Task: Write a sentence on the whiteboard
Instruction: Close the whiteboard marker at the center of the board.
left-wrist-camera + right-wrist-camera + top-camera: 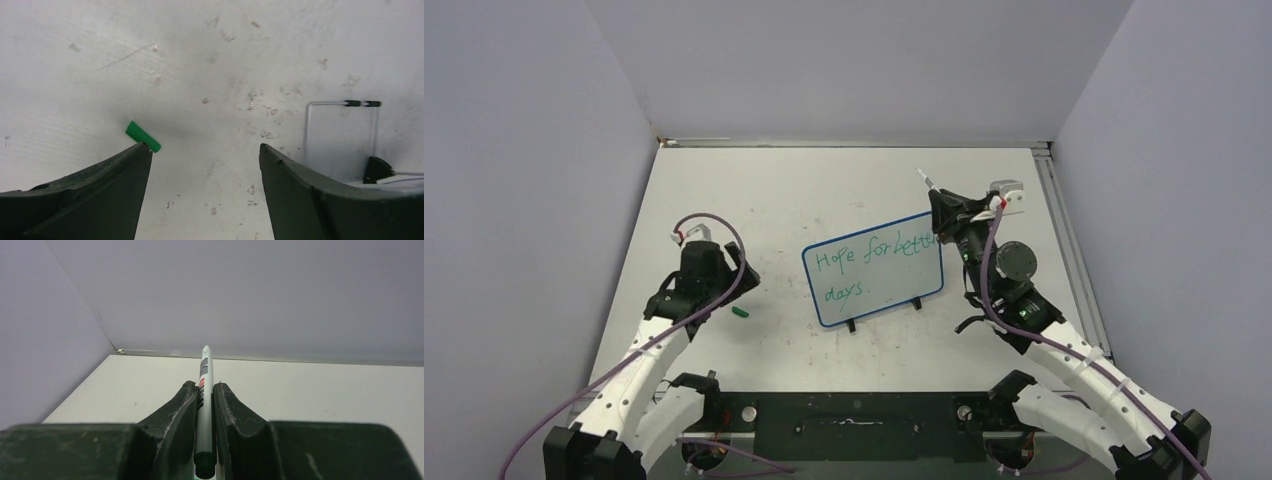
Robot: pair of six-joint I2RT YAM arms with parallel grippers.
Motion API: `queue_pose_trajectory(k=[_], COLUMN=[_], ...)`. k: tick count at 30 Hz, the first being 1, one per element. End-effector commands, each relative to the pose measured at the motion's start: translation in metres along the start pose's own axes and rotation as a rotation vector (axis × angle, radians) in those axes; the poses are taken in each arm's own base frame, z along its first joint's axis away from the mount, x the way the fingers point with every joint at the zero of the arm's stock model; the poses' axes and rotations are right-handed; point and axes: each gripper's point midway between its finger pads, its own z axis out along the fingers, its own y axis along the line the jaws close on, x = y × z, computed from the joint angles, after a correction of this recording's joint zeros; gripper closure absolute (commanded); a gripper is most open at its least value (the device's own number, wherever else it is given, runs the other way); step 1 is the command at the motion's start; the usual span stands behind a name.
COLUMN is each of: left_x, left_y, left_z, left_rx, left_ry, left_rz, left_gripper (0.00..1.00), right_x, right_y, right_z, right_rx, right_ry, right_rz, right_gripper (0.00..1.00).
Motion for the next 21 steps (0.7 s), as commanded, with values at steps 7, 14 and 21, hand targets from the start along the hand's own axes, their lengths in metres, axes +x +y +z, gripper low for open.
queue_pose_trajectory(k=[7,14,21], left_x=[0.040,0.054,0.059], left_y=[0.064,0.080,0.086], left_z=[0.036,0.048,0.057], left_rx=[-0.324,-0.399,-0.426], left_ry=[0.074,0.112,0.114], left_rz=[-0.175,-0.157,-0.171], left_gripper=[0.33,0.52,0.63], right_x=[-0.052,-0.047,-0.040], right_y=[0.007,0.004,0.002], right_z=[-0.025,-0.030,-0.030], right_rx=[-0.059,-0.066,-0.058], right_ry=[-0.129,-0.148,-0.134], right_rz=[0.064,0.050,0.040], right_gripper=[0.95,0.94,0.94])
